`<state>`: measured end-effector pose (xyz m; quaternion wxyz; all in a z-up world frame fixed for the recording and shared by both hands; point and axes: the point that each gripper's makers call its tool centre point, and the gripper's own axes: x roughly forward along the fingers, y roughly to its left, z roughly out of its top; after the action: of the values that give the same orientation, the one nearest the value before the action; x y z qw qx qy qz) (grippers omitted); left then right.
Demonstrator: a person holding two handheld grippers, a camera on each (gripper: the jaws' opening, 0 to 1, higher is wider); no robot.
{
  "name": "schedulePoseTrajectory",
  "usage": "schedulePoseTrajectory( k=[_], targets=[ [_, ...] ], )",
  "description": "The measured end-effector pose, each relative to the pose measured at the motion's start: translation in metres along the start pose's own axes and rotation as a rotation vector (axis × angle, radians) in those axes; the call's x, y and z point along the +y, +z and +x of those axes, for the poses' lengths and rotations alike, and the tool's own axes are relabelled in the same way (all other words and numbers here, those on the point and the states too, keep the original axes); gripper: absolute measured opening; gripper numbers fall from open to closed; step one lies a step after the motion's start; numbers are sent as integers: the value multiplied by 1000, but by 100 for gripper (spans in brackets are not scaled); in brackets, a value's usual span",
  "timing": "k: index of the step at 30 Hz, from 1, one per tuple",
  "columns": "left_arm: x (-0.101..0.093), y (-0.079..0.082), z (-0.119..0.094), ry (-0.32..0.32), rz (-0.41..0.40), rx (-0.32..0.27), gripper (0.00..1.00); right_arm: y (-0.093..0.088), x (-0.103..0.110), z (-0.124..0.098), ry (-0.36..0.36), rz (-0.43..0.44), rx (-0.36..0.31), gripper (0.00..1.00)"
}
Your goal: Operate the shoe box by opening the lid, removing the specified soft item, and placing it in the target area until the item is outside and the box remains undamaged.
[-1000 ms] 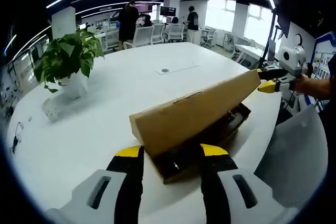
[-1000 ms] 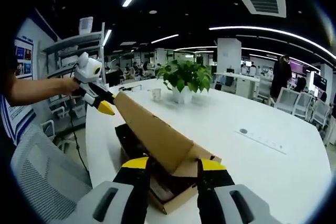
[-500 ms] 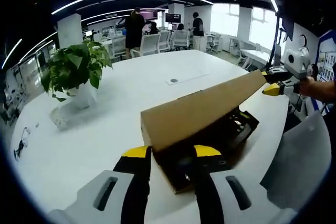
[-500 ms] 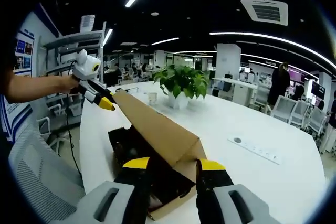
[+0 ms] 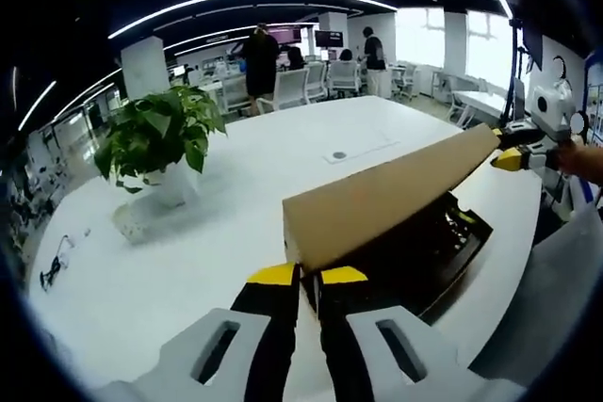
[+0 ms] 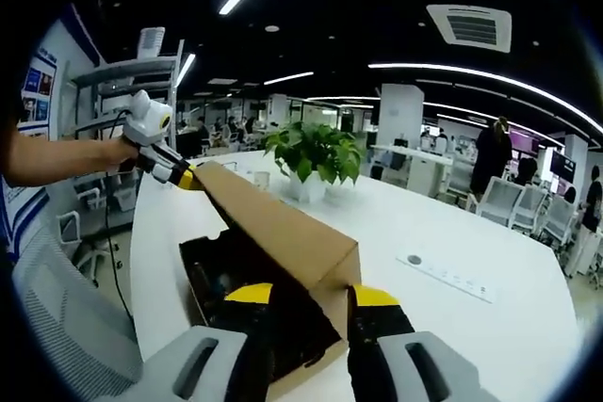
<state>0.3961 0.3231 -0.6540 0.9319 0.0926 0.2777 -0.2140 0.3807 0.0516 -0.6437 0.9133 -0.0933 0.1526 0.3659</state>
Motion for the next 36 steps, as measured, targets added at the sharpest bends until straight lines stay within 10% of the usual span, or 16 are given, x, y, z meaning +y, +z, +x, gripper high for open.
schedulePoseTrajectory(
  k=[36],
  targets=[
    [18,39,19,50,-81,-87,0,1,-41,22,-104,43,-34,24]
  ],
)
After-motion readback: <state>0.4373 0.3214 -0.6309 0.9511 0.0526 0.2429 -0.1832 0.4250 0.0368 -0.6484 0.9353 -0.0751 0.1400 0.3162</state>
